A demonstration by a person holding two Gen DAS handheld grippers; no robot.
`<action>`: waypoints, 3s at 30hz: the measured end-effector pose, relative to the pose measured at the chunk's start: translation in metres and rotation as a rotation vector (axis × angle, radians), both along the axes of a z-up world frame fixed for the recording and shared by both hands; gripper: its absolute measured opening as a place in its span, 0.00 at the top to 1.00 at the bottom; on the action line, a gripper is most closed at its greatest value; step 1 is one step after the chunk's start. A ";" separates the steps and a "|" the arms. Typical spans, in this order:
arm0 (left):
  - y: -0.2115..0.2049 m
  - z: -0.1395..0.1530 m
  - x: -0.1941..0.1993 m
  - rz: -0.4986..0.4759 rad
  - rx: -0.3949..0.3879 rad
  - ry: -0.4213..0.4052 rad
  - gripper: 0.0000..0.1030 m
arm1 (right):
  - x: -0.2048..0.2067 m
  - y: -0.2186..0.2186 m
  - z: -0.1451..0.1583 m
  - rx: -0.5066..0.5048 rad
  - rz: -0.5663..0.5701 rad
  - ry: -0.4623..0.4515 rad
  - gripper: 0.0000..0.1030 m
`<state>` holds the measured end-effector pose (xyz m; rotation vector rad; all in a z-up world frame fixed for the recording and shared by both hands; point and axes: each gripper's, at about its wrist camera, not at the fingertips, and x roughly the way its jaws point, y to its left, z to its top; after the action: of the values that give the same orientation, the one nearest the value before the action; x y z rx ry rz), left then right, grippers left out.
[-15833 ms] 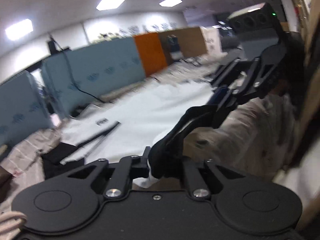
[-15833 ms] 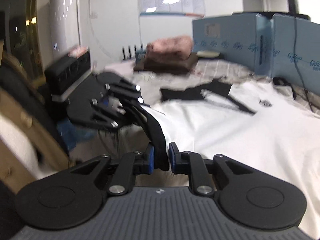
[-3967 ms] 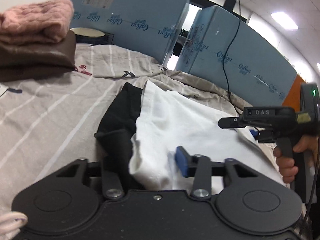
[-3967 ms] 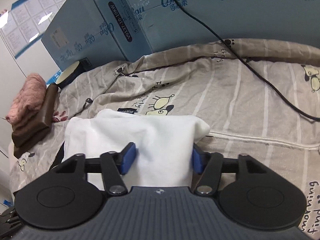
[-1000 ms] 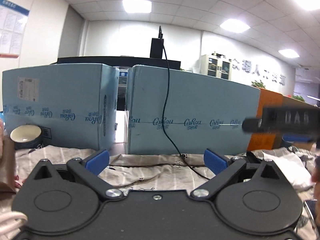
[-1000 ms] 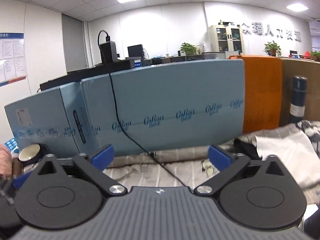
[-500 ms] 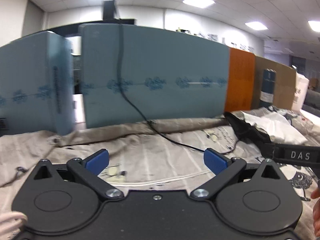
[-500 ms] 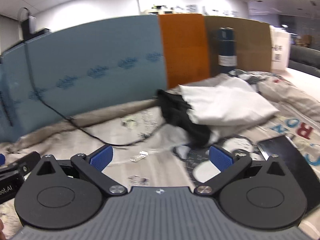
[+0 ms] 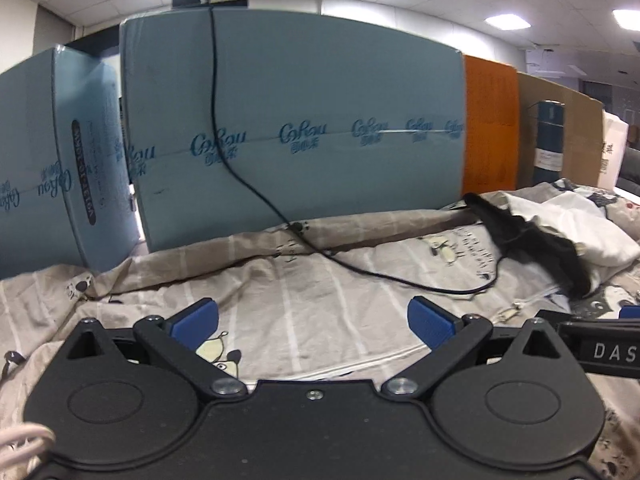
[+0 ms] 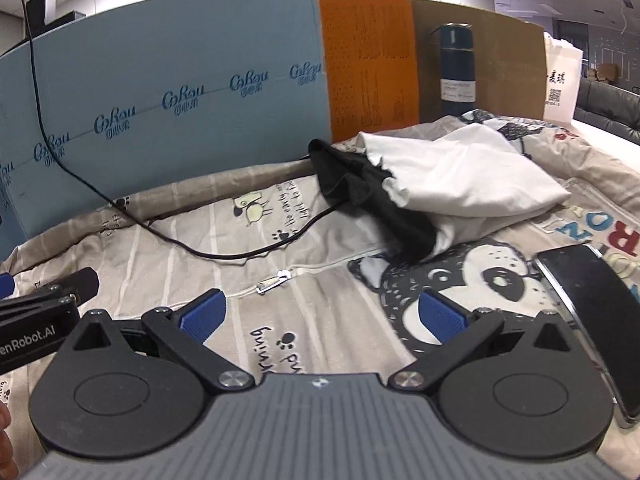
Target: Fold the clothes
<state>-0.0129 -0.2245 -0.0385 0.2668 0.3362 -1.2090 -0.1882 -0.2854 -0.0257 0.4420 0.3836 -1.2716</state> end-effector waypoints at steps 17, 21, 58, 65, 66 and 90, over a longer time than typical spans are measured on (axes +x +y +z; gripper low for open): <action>-0.031 -0.021 0.006 -0.047 0.178 0.087 0.00 | -0.009 -0.018 -0.018 0.102 -0.082 0.025 0.00; -0.035 -0.026 0.007 -0.040 0.214 0.099 0.00 | -0.005 -0.019 -0.019 0.109 -0.082 0.057 0.00; -0.035 -0.028 0.010 -0.040 0.214 0.119 0.00 | 0.002 -0.020 -0.020 0.112 -0.079 0.116 0.00; -0.035 -0.027 0.009 -0.040 0.214 0.118 0.00 | 0.002 -0.020 -0.020 0.112 -0.079 0.116 0.00; -0.035 -0.027 0.009 -0.040 0.214 0.118 0.00 | 0.002 -0.020 -0.020 0.112 -0.079 0.116 0.00; -0.034 -0.029 0.009 -0.040 0.215 0.116 0.00 | 0.002 -0.020 -0.020 0.111 -0.080 0.116 0.00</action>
<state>-0.0039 -0.2587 -0.0670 0.3909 0.5658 -1.2312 -0.1858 -0.3059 -0.0459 0.4830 0.5415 -1.3619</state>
